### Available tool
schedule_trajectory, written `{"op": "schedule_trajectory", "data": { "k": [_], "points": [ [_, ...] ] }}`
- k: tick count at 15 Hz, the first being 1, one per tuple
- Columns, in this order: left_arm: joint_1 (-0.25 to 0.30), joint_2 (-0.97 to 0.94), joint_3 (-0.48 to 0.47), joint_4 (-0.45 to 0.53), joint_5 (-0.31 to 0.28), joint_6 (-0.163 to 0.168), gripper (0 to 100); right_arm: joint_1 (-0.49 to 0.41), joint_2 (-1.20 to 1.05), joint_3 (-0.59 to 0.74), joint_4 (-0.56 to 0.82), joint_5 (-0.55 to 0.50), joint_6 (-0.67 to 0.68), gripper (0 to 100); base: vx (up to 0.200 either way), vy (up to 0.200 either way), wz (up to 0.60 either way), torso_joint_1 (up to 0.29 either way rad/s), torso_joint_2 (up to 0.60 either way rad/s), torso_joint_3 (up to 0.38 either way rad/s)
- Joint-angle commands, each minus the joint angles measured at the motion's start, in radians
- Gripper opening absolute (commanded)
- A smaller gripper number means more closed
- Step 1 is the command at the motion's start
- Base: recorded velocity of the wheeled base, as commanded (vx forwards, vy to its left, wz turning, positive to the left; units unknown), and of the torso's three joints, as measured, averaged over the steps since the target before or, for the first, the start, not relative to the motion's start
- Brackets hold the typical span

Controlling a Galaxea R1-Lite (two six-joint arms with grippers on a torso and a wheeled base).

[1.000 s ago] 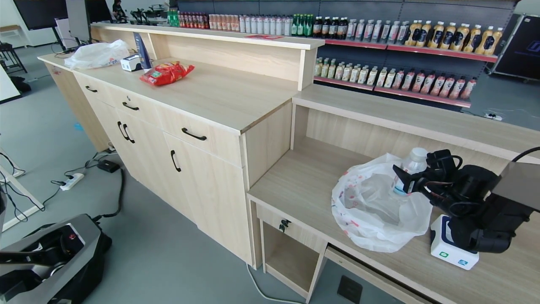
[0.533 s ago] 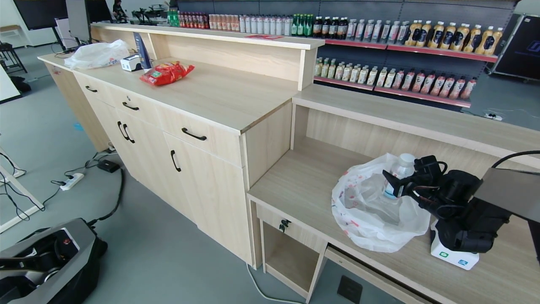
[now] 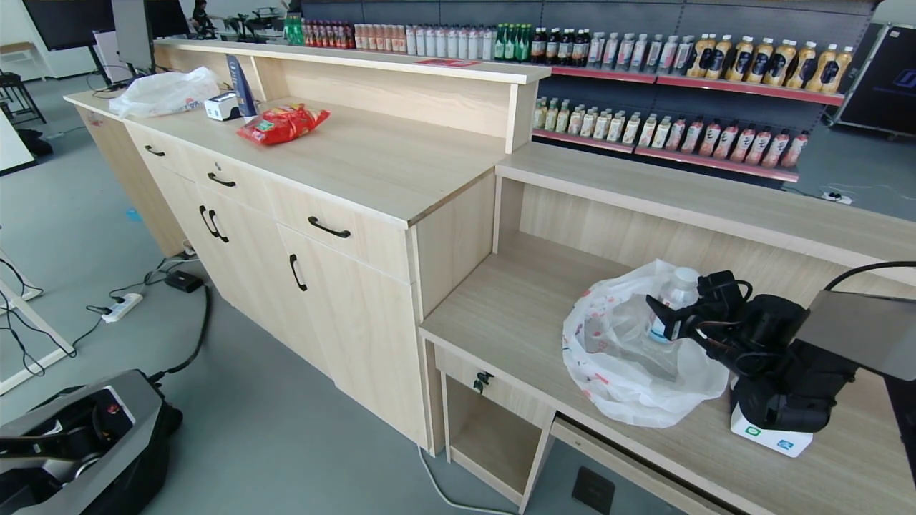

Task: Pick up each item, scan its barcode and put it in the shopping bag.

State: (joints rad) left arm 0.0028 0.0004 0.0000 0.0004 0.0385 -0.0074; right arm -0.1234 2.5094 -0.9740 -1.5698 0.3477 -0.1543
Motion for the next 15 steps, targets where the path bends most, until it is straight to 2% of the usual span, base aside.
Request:
{"op": "schedule_trajectory", "data": {
  "k": [1,13,14,15],
  "points": [
    [0.000,0.000,0.000,0.000,0.001,0.000,100,-0.001,0.006,0.000,-0.001,0.001,-0.004,0,0.000,0.000,0.00,0.000,0.00,0.000],
    [0.000,0.000,0.000,0.000,0.001,0.000,100,-0.005,0.017,0.018,-0.001,0.010,-0.008,0,0.000,0.000,0.00,0.000,0.00,0.000],
    [0.000,0.000,0.000,0.000,0.001,0.000,100,-0.005,0.017,0.020,-0.001,0.010,-0.008,100,0.000,0.000,0.00,0.000,0.00,0.000],
    [0.000,0.000,0.000,0.000,0.000,0.000,100,-0.005,0.017,0.020,-0.001,0.010,-0.007,100,0.000,0.000,0.00,0.000,0.00,0.000]
  ]
}}
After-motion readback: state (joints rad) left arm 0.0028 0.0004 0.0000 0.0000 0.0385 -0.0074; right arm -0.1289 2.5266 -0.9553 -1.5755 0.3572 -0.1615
